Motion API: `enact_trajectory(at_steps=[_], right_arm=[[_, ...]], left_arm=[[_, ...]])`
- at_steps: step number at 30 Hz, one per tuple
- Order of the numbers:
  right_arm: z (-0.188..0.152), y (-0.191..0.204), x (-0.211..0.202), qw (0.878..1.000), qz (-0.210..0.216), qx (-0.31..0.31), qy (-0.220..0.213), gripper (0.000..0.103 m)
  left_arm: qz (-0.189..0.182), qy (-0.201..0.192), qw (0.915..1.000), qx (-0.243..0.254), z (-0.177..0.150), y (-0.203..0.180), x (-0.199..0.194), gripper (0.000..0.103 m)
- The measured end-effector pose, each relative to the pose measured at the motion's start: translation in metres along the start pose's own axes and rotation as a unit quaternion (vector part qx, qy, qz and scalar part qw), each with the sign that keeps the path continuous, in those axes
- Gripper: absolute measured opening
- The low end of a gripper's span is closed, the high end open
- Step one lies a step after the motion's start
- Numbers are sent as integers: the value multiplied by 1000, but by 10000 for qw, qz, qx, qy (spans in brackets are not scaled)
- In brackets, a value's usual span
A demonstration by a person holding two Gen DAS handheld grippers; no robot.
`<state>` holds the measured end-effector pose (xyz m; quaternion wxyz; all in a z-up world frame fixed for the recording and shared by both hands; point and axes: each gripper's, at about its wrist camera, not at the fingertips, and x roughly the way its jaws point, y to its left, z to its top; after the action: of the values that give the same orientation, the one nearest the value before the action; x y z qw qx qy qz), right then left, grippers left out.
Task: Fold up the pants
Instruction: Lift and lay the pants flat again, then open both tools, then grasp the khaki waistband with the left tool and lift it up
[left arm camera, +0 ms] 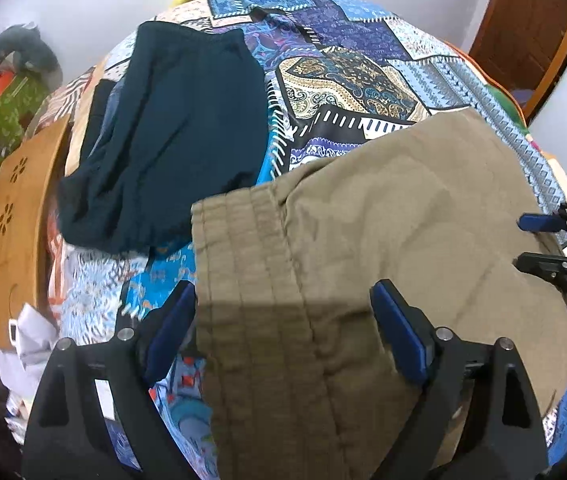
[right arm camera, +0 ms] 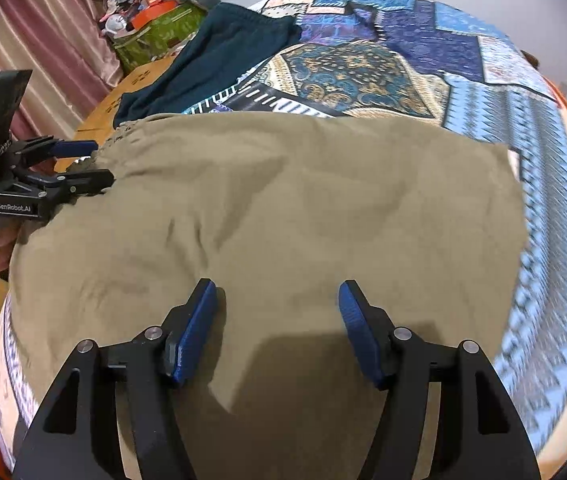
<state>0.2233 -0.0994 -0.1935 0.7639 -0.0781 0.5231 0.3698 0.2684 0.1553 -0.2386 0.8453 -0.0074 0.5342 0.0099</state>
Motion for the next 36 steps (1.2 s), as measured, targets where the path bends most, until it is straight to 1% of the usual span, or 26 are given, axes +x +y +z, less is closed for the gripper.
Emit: enact_trajectory(at_steps=[2, 7, 12, 14, 16, 20, 23, 26, 28, 30, 33, 36], right_arm=[[-7, -2, -7, 9999, -64, 69, -45, 60], [-27, -7, -23, 9993, -230, 239, -168, 60], [-50, -10, -38, 9981, -257, 493, -254, 61], [-59, -11, -43, 9976, -294, 563, -290, 61], [-68, -13, -47, 9971, -282, 643, -290, 61], [-81, -15, -53, 9961, -361, 739, -313, 62], [-87, -14, -57, 9952, -380, 826, -350, 63], [-89, -9, -63, 9948, -502, 769, -442, 63], [-85, -3, -68, 9949, -550, 671, -510, 63], [-81, 4, -73, 9945, -623, 558, -631, 63], [-69, 21, -86, 9927, -707, 261, -937, 63], [-57, 37, -95, 9905, -598, 93, -1237, 63]], left_arm=[[-30, 15, 10000, -55, -7, 1, -4, 90], [51, -125, 9998, -164, -24, 2, -19, 90], [38, -285, 9989, -360, -40, 4, -35, 90], [130, -367, 9985, -384, -46, 4, -41, 95], [208, -425, 9981, -405, -54, 4, -46, 96], [206, -478, 9971, -550, -66, 6, -56, 96], [126, -470, 9968, -638, -73, 6, -65, 96], [174, -516, 9965, -633, -79, 4, -74, 95], [302, -614, 9957, -632, -82, 1, -82, 95], [336, -705, 9949, -637, -84, -2, -91, 95], [207, -834, 9935, -752, -86, -4, -103, 95], [46, -881, 9911, -995, -88, -5, -110, 95]])
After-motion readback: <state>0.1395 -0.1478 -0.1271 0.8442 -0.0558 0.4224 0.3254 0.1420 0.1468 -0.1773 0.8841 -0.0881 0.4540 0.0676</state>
